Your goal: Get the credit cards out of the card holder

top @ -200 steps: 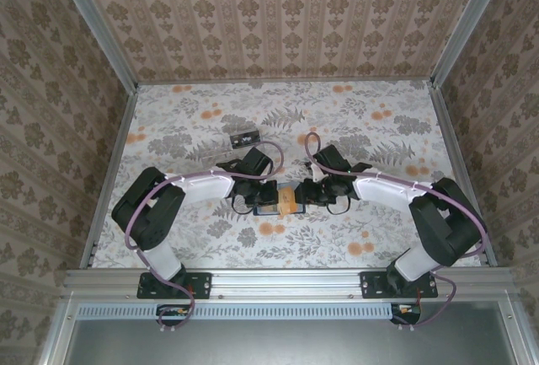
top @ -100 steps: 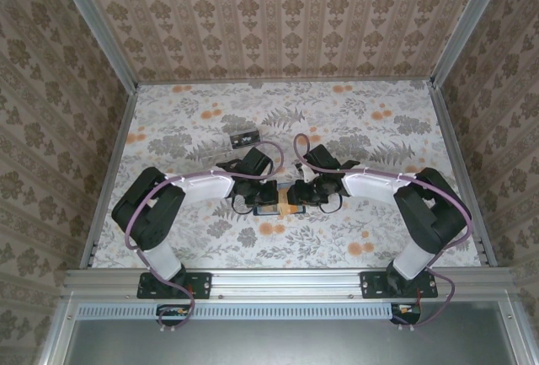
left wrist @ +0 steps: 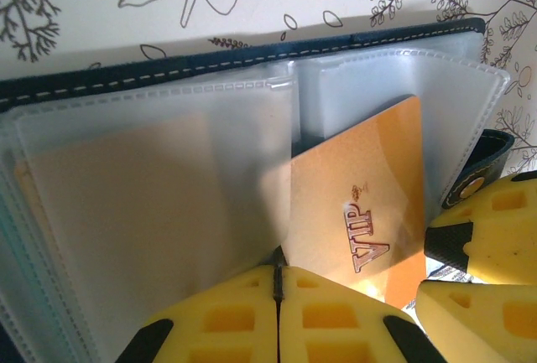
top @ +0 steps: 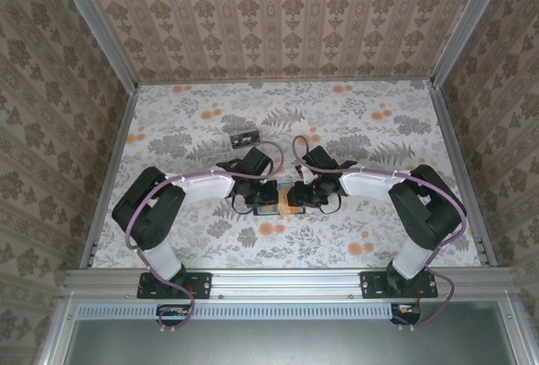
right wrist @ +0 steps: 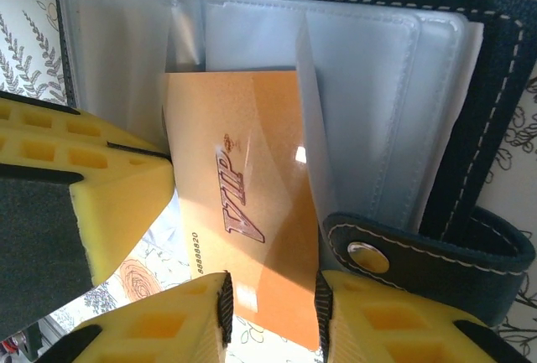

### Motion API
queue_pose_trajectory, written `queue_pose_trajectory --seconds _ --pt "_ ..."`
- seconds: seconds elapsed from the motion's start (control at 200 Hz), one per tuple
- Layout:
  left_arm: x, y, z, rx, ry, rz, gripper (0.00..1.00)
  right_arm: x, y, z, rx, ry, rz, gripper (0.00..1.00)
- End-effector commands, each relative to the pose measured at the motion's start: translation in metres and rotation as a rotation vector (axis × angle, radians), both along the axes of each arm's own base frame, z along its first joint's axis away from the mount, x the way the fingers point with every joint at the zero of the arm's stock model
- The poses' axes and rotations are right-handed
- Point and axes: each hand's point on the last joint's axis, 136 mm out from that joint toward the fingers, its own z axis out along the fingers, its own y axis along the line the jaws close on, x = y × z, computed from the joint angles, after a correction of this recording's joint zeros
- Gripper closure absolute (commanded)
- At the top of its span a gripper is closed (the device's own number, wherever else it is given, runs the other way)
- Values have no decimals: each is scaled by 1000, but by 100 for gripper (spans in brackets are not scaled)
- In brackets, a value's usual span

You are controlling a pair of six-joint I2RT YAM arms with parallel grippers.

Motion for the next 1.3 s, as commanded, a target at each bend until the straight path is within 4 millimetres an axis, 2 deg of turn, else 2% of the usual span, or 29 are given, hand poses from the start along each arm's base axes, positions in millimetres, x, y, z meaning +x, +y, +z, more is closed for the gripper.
queue_pose_trajectory --seconds 0.0,0.24,0.345,0.54,0.775,0.89,1.095,1.2,1.295 --pt "-8 7 -15 57 41 -18 93 -4 7 -4 32 19 23 68" --pt "-10 7 -16 58 45 -20 93 -4 11 -2 59 26 23 67" --pt "-10 7 -16 58 45 -21 93 -3 2 -6 5 20 8 65" --pt "-11 8 -17 64 45 -19 93 -3 -10 -1 -56 -16 14 64" --pt "-11 9 -16 65 44 -20 94 -5 -8 -7 -44 2 15 64" --pt "-11 8 -16 64 43 -22 93 -6 0 -8 -1 18 18 65" --pt "-12 7 -16 61 43 -25 93 -4 12 -5 72 35 14 71" --pt "-12 6 -15 60 41 -27 94 -5 12 -7 69 41 9 82" --pt "-12 7 -15 63 39 -27 93 -5 9 -6 61 32 3 86"
